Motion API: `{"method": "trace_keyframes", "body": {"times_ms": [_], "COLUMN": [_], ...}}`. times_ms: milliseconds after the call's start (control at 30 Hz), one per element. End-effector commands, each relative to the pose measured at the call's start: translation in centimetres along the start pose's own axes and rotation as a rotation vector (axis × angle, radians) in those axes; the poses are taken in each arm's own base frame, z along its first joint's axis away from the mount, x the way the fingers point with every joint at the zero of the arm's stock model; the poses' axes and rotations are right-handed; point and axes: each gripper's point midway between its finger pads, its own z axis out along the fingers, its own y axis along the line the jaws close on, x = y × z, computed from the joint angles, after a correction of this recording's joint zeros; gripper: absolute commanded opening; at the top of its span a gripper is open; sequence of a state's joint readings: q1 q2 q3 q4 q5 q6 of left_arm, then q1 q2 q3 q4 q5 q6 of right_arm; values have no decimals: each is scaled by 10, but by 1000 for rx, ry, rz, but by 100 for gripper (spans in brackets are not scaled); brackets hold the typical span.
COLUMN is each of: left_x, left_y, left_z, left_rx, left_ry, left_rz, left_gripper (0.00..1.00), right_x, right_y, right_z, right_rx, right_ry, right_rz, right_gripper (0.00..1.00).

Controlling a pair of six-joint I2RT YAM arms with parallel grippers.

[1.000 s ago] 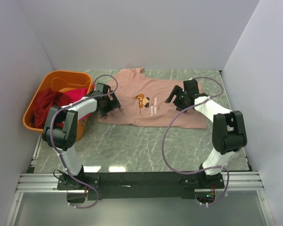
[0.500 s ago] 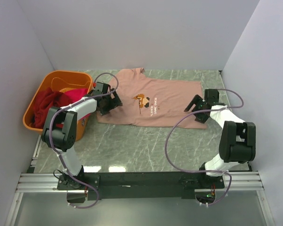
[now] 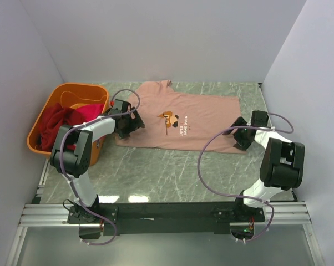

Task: Fold and stack the t-shirts
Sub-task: Fold the tshirt

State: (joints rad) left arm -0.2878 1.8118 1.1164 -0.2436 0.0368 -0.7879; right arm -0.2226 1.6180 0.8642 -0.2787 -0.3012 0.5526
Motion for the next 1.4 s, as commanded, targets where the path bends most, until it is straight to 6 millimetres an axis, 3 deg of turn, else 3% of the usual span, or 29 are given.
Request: {"method": "trace_keyframes", "body": {"times_ms": [0,167,267,400,433,467,500,567,600,633,700,767,867,967,1000,1067,1100,1133,1167,1267,1367], "left_x": [18,35,55,89,96,109,116,127,129,127,122,109,79,58,59,47,50,48,42,59,71], "left_y": [22,35,41,63,69,73,74,82,86,93,87,71,24,-32,-37,-54,-47,-47,-56,-42,-22], "left_z": [-6,-8,-14,-33,-46,-61,-61,-87,-96,-109,-118,-116,-108,-98,-89,-79,-61,-54,-50,-31,-32], "left_rx": [-75,-105,-127,-214,-242,-260,-267,-321,-353,-391,-374,-315,-180,11,29,61,6,-17,-16,-49,-87], "left_ry": [31,64,101,148,162,189,199,201,199,180,149,112,39,-2,6,-20,5,12,11,60,68], "left_rz": [-27,-40,-38,-42,-45,-50,-49,-19,-22,-7,10,34,50,88,106,133,146,155,154,144,116], "left_gripper": [99,100,99,99,99,100,100,99,99,99,99,99,99,99,99,99,99,99,99,99,99], "right_x": [31,46,58,85,85,98,102,104,115,109,105,75,38,22,13,18,15,32,35,58,83], "right_y": [-43,-59,-62,-81,-84,-89,-90,-91,-98,-100,-89,-73,-48,-23,-15,8,25,39,49,42,21], "right_z": [0,-6,-15,-30,-35,-39,-42,-53,-58,-66,-69,-84,-112,-122,-120,-110,-106,-91,-87,-57,-38], "right_rx": [103,136,135,202,214,231,231,236,263,273,217,172,115,35,6,-52,-90,-93,-90,-37,4], "right_ry": [81,110,115,128,102,126,124,86,100,38,-15,-143,-286,-343,-371,-362,-382,-320,-303,-191,-103], "right_rz": [41,79,88,123,124,152,161,177,184,172,185,159,100,47,37,14,-15,-59,-81,-92,-83], "right_gripper": [88,88,89,89,89,90,90,90,90,90,90,90,90,91,91,91,91,91,91,91,91]}}
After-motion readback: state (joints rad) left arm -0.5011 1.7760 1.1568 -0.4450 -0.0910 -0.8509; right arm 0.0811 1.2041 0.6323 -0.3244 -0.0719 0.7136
